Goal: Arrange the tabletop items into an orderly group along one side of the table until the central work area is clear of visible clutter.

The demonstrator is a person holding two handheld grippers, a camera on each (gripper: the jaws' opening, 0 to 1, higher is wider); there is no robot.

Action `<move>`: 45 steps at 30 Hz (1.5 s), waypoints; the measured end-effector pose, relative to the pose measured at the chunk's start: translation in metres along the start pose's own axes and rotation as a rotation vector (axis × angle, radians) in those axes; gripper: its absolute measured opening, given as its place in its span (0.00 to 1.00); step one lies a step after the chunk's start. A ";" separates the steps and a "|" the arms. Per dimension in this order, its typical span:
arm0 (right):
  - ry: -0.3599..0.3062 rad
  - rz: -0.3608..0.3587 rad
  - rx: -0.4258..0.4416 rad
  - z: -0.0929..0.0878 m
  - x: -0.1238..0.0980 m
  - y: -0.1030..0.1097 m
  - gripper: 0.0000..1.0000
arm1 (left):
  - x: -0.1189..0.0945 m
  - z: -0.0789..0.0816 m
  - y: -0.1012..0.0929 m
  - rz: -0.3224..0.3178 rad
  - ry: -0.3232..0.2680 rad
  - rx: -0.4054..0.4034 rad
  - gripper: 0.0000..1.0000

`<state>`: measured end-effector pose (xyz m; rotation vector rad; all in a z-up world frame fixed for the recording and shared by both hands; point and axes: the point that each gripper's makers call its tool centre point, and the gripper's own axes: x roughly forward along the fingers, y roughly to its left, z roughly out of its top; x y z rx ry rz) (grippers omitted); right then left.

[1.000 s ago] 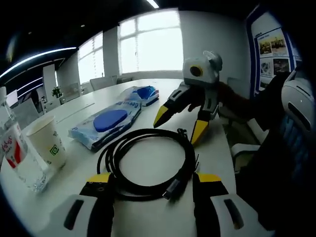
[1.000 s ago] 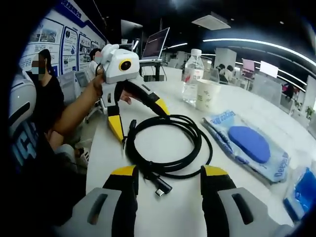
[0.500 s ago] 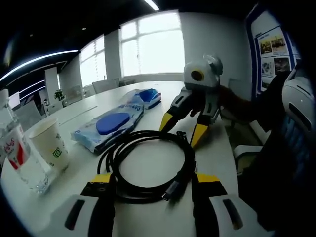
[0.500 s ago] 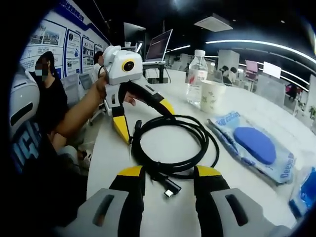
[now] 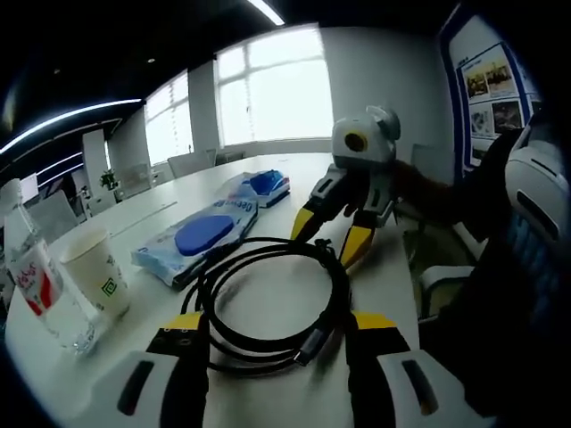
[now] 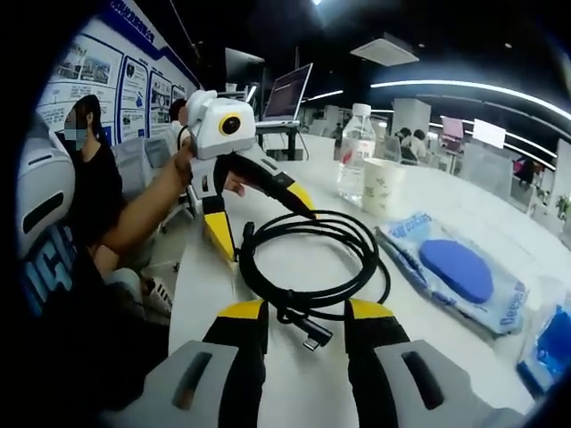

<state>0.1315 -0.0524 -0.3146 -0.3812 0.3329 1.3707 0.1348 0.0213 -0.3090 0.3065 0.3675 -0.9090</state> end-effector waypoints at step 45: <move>-0.101 -0.050 -0.078 0.043 -0.029 0.003 0.30 | -0.023 0.048 -0.005 0.051 -0.035 0.111 0.60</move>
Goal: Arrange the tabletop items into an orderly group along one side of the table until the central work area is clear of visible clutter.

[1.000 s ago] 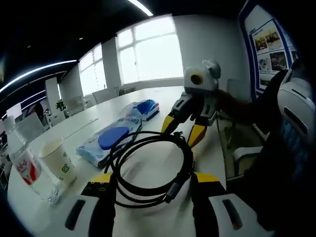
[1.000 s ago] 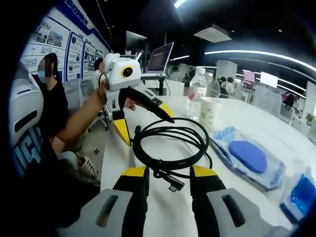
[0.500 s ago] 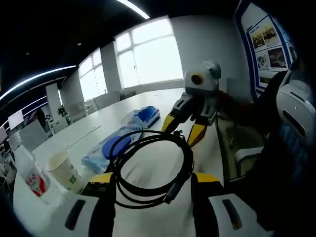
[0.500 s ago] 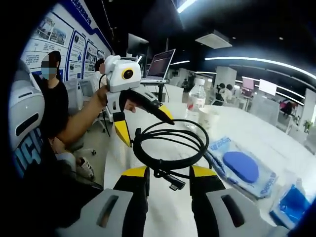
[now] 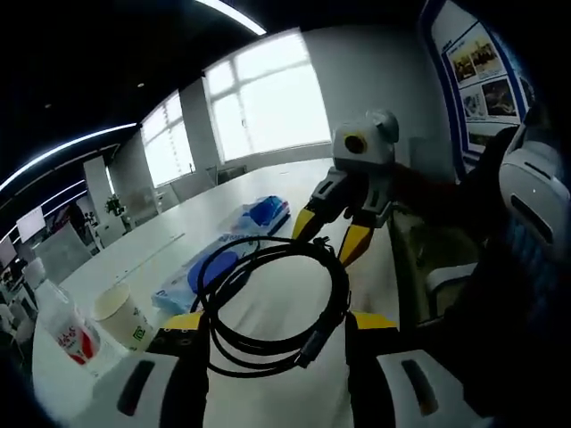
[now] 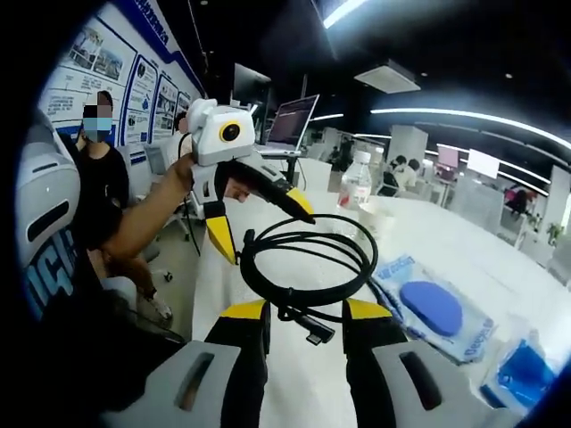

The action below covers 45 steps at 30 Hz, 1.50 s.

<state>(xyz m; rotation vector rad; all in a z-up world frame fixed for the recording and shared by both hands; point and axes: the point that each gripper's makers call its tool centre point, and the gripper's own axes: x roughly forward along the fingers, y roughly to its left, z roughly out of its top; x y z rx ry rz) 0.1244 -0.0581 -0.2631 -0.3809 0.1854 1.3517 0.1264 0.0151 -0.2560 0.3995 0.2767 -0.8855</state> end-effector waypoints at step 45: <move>-0.003 -0.173 0.025 -0.022 -0.087 -0.022 0.27 | 0.072 0.049 -0.032 -0.125 -0.081 0.047 0.60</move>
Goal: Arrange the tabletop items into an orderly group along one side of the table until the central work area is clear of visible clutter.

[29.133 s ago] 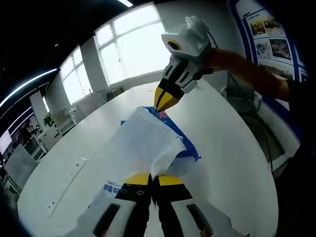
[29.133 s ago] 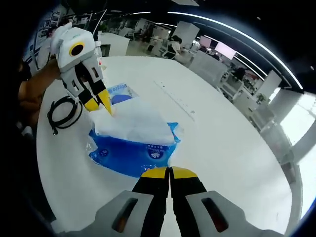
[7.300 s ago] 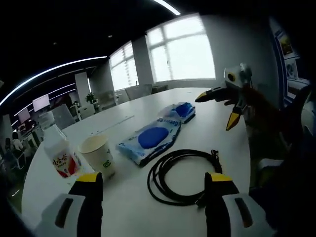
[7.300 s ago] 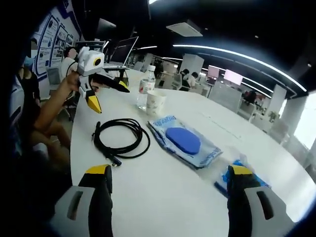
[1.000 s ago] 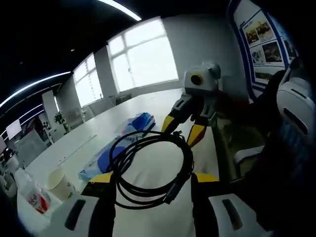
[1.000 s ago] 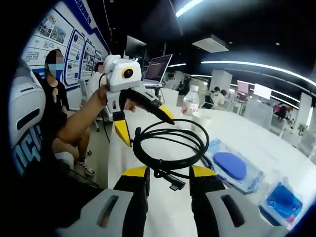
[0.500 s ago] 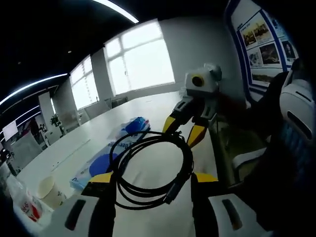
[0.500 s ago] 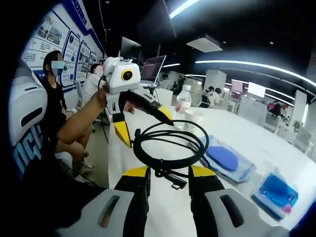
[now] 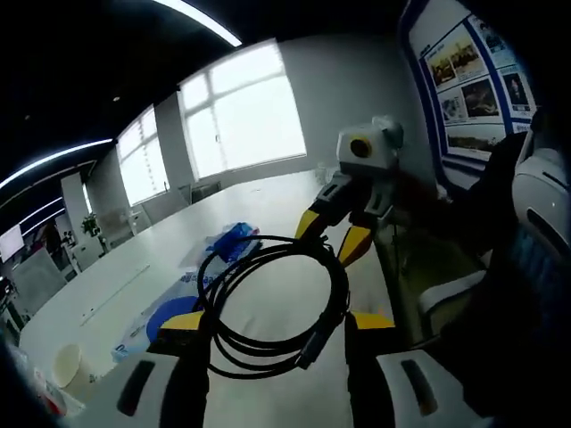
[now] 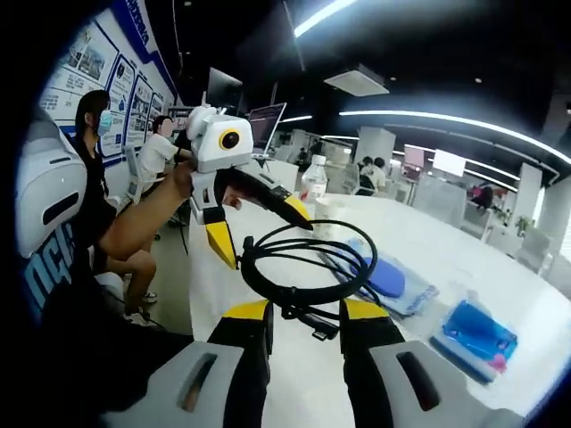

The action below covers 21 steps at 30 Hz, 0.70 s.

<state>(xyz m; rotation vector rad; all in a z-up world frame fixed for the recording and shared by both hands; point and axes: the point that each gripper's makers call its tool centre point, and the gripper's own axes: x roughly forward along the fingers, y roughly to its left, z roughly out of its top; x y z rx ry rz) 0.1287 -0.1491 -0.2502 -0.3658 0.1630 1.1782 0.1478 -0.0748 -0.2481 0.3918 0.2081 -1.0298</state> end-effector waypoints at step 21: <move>-0.010 -0.043 0.003 -0.006 -0.024 -0.014 0.27 | 0.024 0.018 -0.010 -0.039 -0.016 0.032 0.60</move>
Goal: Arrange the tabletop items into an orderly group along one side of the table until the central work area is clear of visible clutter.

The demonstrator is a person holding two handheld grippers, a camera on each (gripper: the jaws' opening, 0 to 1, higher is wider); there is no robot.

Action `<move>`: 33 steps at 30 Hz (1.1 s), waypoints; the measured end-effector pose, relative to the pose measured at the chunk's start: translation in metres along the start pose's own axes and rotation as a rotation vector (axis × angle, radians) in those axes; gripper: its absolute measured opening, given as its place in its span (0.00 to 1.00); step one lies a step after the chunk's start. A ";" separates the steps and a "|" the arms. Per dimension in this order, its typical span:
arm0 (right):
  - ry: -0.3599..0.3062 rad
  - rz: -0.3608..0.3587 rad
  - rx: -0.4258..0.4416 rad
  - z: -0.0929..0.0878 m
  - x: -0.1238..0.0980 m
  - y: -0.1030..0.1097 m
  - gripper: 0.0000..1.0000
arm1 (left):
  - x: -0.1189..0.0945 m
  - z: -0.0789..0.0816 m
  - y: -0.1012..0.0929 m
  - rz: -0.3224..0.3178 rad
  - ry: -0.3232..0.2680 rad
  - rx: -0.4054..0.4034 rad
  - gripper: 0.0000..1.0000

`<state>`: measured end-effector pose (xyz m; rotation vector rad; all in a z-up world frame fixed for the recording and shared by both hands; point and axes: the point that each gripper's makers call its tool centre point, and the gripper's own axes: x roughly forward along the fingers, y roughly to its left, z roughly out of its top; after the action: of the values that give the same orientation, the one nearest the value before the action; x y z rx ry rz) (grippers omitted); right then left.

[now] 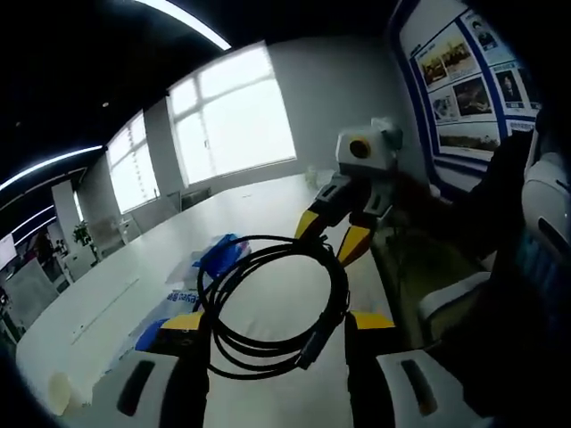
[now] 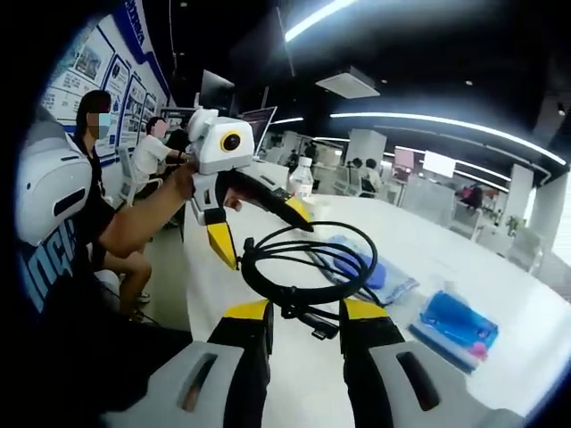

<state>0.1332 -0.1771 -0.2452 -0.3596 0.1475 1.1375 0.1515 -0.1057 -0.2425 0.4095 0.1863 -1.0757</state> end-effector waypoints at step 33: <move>0.014 -0.054 0.027 -0.029 -0.023 -0.026 0.27 | 0.049 0.002 -0.006 -0.052 0.022 0.043 0.60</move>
<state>0.1491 -0.2170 -0.2603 -0.3454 0.1647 1.0790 0.1689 -0.1489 -0.2591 0.4571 0.1946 -1.1281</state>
